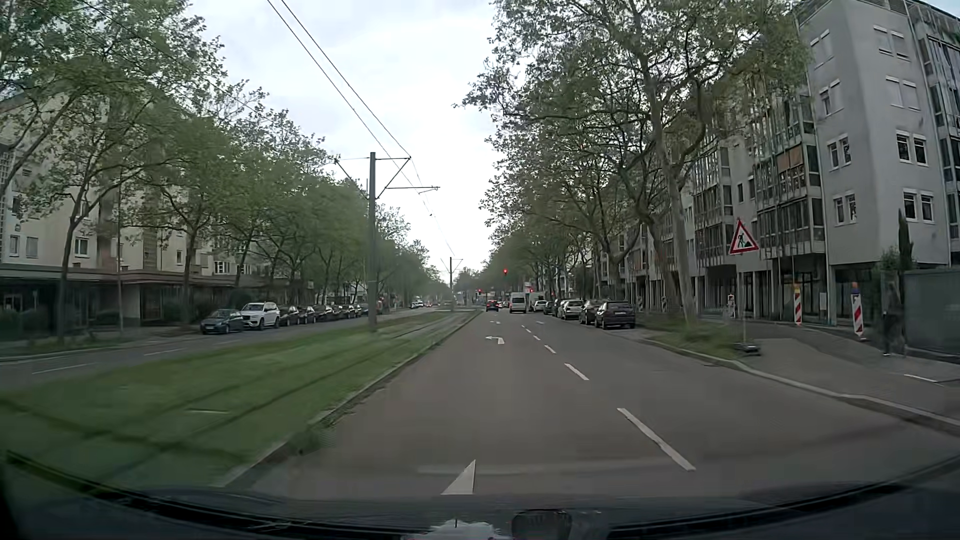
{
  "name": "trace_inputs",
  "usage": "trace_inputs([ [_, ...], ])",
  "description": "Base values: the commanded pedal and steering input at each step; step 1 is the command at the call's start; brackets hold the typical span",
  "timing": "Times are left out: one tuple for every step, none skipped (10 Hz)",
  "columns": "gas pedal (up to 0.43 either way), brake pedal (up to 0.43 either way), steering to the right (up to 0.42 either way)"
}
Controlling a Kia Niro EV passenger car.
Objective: Follow the waypoints while adhering to traffic rules and regulations
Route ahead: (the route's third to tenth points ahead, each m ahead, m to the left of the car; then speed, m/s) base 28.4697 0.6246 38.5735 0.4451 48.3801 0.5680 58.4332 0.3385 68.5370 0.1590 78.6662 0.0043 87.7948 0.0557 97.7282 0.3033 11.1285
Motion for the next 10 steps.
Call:
trace_inputs([
  [0.008, 0.000, 0.004],
  [0.008, 0.000, 0.004],
  [0.008, 0.000, 0.003],
  [0.000, 0.000, 0.003],
  [0.000, 0.000, 0.003],
  [0.000, 0.000, 0.000],
  [0.000, 0.000, -0.004],
  [0.000, 0.000, -0.004],
  [0.000, 0.000, -0.004],
  [0.000, 0.000, -0.004],
])
